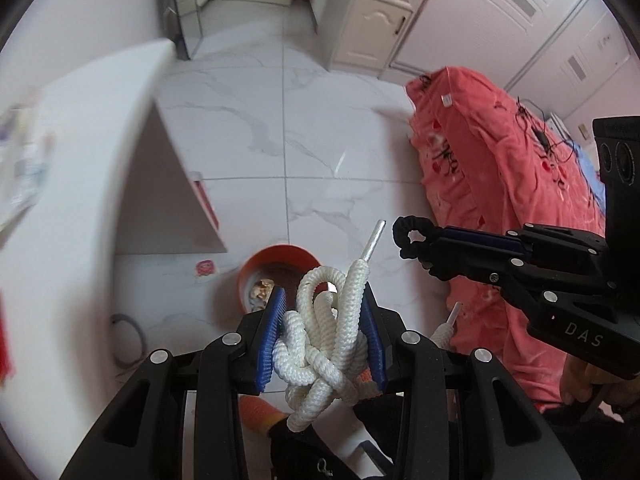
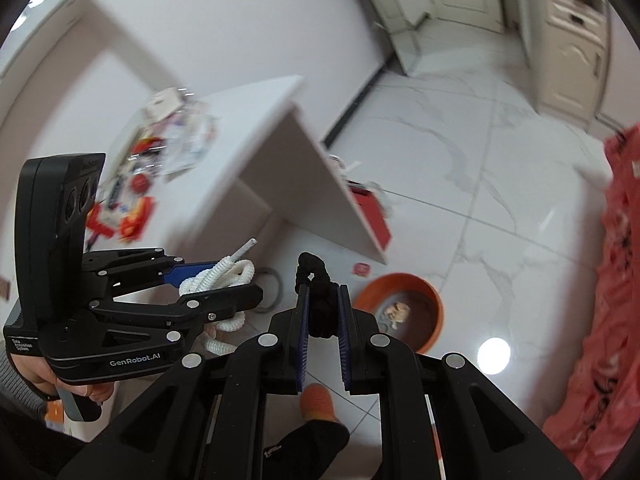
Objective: Collect trash
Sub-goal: 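Carry the white rope and black hair tie over the orange bin, then open the left gripper to drop the rope while the right gripper drops the hair tie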
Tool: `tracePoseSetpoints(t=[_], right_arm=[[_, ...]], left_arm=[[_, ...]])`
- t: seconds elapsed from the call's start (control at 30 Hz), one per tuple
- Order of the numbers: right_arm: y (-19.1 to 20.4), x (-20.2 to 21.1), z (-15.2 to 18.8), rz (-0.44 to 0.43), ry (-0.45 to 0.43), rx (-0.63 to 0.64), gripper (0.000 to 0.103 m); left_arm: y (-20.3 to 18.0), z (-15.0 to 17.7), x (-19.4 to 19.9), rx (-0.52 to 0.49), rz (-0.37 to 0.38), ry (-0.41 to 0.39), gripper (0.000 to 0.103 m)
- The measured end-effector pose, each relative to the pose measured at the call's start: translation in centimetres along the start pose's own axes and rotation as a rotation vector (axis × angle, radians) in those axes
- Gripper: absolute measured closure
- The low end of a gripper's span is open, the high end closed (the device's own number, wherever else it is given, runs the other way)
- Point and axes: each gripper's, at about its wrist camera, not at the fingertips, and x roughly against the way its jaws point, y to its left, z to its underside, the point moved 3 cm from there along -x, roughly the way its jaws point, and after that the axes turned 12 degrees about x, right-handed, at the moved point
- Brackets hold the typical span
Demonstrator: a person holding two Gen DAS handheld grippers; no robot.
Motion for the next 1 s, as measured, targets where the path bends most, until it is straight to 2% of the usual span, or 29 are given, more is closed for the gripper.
tracePoseSetpoints(t=[0.17,0.43,0.53,0.6,1.0], right_arm=[[-3.2,-4.3,1.1,0.004,0.031,-0.060,0.090],[-6.9,-12.1,3.1,0.018,0.094,-0.108,0.090],[-7.5,-13.8,3.6,0.025,0.114,-0.112,0.090],[-8.0,-14.7,4.0,0.028,0.125,-0.118,0.090],[-7.3,-17.2,3.3,0.028,0.154,-0.102,0.089]], left_arm=[[0.8,-0.8,-5.4,0.014,0.009,0.058,0.064],[2.8,-1.2,-13.1,0.038,-0.024,0.121,0.059],[3.1,-1.1,-14.5,0.036,-0.036,0.131,0.051],[3.5,-1.1,-14.7,0.034,-0.046,0.134,0.040],[5.2,-1.0,-14.9,0.064,-0.078,0.144,0.040]])
